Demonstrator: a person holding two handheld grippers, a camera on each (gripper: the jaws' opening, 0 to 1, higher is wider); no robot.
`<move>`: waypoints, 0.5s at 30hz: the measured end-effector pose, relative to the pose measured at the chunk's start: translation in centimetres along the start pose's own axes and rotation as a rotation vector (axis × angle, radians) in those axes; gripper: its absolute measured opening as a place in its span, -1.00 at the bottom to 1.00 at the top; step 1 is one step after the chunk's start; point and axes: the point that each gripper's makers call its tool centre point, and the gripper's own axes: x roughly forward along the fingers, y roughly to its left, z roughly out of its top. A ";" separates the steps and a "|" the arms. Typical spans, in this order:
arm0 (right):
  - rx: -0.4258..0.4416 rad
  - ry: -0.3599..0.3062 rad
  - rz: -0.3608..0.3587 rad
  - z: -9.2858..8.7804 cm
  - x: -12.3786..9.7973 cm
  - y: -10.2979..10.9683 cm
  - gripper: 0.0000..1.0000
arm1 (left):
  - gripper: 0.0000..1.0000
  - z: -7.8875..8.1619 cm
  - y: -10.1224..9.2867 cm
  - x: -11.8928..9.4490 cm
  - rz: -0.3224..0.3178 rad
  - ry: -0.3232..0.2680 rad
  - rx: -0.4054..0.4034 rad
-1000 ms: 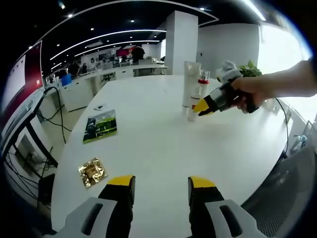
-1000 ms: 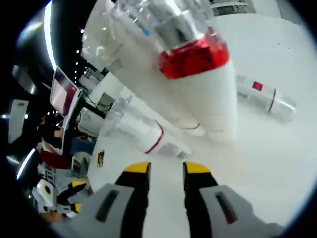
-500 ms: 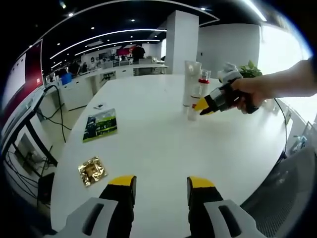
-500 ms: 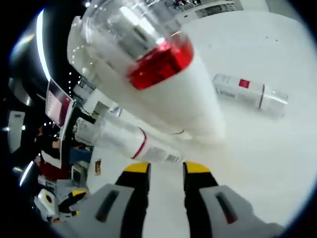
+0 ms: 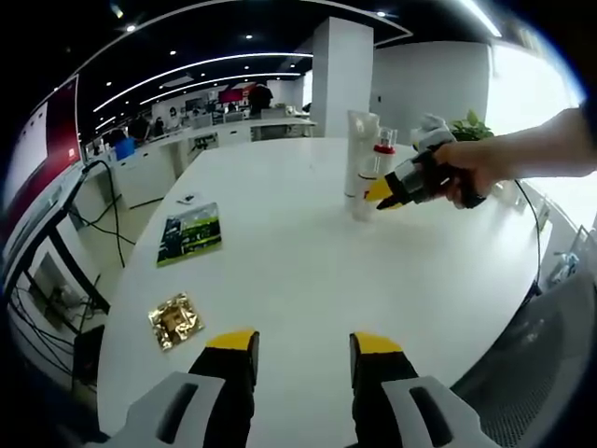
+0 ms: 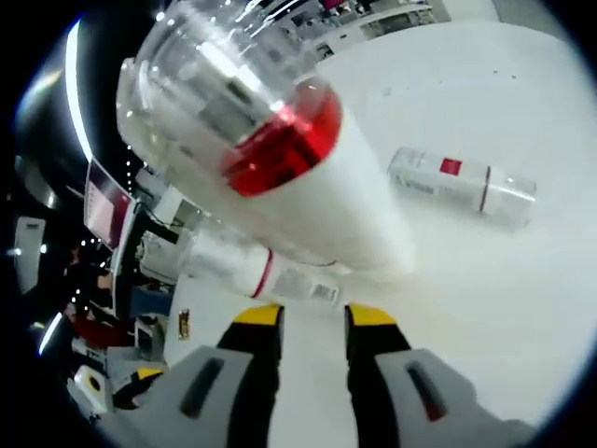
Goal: Arrange the skincare products in the storage area until every visible bottle or jar stands upright without overlapping.
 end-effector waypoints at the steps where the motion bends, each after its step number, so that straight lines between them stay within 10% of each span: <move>1: -0.001 0.002 0.001 0.0 0.1 -0.1 -0.46 | -0.19 0.0 0.0 0.0 -0.001 -0.003 -0.002; 15: -0.057 0.006 0.020 -0.6 -1.1 -0.6 -0.43 | -0.19 -0.1 0.0 0.1 -0.002 0.006 0.003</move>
